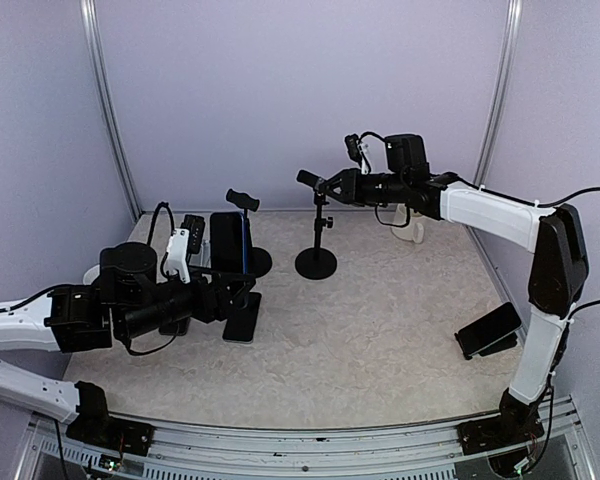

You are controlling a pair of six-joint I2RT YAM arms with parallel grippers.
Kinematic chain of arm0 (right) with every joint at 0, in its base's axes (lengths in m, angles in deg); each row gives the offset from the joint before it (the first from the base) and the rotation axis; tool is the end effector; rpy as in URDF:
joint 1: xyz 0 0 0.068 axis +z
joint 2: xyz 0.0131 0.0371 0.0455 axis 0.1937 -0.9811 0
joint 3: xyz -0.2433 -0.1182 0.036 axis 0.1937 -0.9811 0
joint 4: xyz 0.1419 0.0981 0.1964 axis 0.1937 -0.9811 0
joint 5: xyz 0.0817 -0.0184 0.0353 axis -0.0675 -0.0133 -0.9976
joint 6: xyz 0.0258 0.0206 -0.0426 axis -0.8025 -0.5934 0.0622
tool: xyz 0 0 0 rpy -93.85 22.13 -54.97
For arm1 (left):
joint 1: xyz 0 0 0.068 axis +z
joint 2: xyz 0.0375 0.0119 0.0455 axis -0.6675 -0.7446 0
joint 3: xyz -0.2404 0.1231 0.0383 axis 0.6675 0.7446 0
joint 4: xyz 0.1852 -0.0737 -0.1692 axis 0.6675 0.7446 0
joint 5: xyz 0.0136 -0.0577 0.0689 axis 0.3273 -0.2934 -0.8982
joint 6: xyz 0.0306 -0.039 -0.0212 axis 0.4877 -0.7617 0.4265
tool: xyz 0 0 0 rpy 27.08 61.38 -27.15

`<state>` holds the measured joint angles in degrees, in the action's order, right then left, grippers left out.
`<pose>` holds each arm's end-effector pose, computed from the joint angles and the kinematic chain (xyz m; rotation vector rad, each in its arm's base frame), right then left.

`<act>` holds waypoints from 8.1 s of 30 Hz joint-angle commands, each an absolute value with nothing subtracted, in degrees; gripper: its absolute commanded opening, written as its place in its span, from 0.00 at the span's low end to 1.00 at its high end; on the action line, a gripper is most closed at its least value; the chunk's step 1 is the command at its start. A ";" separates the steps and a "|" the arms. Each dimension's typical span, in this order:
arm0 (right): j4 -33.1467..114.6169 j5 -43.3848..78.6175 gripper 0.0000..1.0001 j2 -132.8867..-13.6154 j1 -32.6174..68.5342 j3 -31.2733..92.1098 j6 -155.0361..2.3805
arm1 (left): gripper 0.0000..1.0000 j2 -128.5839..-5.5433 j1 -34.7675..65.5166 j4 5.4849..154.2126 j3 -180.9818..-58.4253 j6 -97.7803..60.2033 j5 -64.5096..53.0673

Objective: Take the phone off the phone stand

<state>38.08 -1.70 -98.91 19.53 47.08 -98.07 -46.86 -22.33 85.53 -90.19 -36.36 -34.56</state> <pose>0.3779 0.2430 0.3312 -0.3839 1.9743 1.1284 0.1089 -0.1968 0.3058 0.3239 1.8840 -0.8001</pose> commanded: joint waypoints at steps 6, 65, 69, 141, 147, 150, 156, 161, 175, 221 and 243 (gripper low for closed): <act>43.47 -1.64 0.58 -96.58 18.45 47.42 -97.32 | 0.37 -49.79 -22.15 84.58 -92.36 -36.22 -36.04; 35.29 -4.30 1.00 -53.00 8.09 6.27 -93.73 | 0.47 -110.21 -18.78 101.76 -130.40 -54.02 -32.90; 35.93 -4.71 1.00 -52.78 7.82 5.21 -94.10 | 0.48 -112.08 -18.77 102.37 -132.16 -56.51 -33.19; -10.72 19.24 1.00 -30.80 -17.50 3.29 -101.60 | 0.99 -106.77 -19.86 98.73 -129.38 -52.16 -38.26; -20.88 28.25 1.00 -36.17 -17.50 4.62 -110.27 | 0.99 -105.92 -19.15 97.53 -127.96 -52.56 -37.82; -21.95 30.24 1.00 -37.43 -17.50 4.51 -113.47 | 0.99 -105.92 -18.91 97.61 -127.95 -52.69 -38.03; -23.61 34.91 1.00 -39.79 -17.50 3.81 -121.72 | 0.99 -104.90 -18.44 97.19 -126.55 -53.32 -38.37; -21.08 32.43 1.00 -41.68 -17.50 1.02 -125.55 | 0.99 -104.75 -18.28 97.20 -126.20 -53.52 -38.48; -12.68 32.18 1.00 -45.50 -17.24 -3.27 -130.01 | 0.99 -105.04 -18.05 97.68 -126.03 -53.35 -38.54; 5.75 34.26 1.00 -60.57 -11.17 -11.75 -133.47 | 0.99 -103.37 -16.95 97.25 -123.65 -53.08 -38.59; 16.15 26.44 0.83 -72.15 -5.52 -7.20 -122.11 | 0.99 -101.92 -15.87 97.57 -122.77 -52.58 -38.93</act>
